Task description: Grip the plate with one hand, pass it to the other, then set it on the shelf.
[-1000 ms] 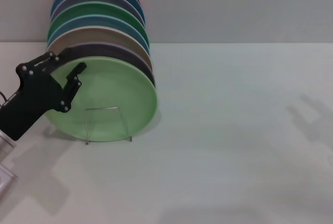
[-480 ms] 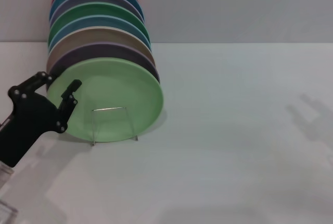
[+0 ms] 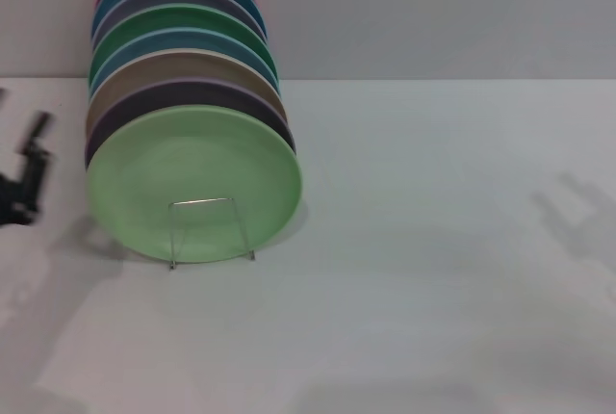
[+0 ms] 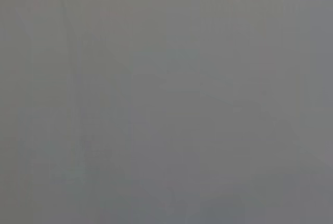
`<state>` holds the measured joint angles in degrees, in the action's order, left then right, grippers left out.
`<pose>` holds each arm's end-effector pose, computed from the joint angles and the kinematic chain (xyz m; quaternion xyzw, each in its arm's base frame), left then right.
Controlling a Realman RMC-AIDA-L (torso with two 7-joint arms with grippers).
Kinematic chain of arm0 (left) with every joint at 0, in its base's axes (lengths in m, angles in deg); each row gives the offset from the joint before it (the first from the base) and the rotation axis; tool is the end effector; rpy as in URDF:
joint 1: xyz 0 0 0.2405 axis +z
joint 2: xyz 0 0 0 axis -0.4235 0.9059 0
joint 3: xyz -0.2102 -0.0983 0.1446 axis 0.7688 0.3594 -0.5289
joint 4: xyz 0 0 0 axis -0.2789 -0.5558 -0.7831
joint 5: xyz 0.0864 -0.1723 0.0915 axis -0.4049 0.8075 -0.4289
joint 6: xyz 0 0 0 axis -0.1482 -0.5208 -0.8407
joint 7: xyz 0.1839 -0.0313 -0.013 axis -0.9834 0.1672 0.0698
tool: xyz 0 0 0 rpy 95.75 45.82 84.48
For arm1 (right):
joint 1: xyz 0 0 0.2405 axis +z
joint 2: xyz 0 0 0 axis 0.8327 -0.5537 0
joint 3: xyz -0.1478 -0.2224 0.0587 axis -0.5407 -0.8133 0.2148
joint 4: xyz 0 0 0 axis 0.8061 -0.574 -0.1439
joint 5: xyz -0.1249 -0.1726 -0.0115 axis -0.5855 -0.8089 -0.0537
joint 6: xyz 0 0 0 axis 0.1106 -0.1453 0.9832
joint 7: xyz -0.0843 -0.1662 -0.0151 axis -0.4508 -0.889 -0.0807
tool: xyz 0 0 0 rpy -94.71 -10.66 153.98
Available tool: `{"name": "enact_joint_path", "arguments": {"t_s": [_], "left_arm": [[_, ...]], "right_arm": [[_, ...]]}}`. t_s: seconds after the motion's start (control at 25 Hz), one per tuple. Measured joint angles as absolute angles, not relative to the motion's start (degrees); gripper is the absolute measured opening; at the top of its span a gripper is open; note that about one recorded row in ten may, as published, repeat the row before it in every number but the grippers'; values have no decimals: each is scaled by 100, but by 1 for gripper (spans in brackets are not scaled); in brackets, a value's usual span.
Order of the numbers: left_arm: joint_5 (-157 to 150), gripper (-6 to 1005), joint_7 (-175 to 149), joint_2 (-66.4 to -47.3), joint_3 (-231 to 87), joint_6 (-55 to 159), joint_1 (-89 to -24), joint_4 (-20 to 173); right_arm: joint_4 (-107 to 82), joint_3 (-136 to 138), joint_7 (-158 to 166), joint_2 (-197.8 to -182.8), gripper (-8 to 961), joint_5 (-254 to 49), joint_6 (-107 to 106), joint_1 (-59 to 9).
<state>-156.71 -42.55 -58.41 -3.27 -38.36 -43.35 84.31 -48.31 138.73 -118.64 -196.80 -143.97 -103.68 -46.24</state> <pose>-0.2929 0.3062 0.0050 -0.6922 0.2180 -0.2154 0.6534 0.2903 0.3045 0.0608 -0.7299 0.1744 0.5309 0.3936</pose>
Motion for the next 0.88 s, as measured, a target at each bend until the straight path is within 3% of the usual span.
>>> {"name": "enact_joint_path", "arguments": {"t_s": [0.28,0.56,0.8,0.88], "left_arm": [[-15656,406,-2267,-6057,1960,-3925,-4054,8440],[-15662,451,-1074,-6086,2578,-3334,-3970,8369],[-15660,730,-801,-6100,2621,-3096,-3947,8321],[-15657,730,-727,-6100,2646,-2952,-3952,8317]], "right_arm": [[-4223,13867,-13296,-19738,587,-14007,-10415,-4588],[-3553,13846,-14098,-19747,587,-13403,-10370,-4309],[-3450,13858,-14295,-19748,587,-13386,-10364,-4209],[-3415,13880,-14305,-19748,587,-13384,-10362,-4184]]}}
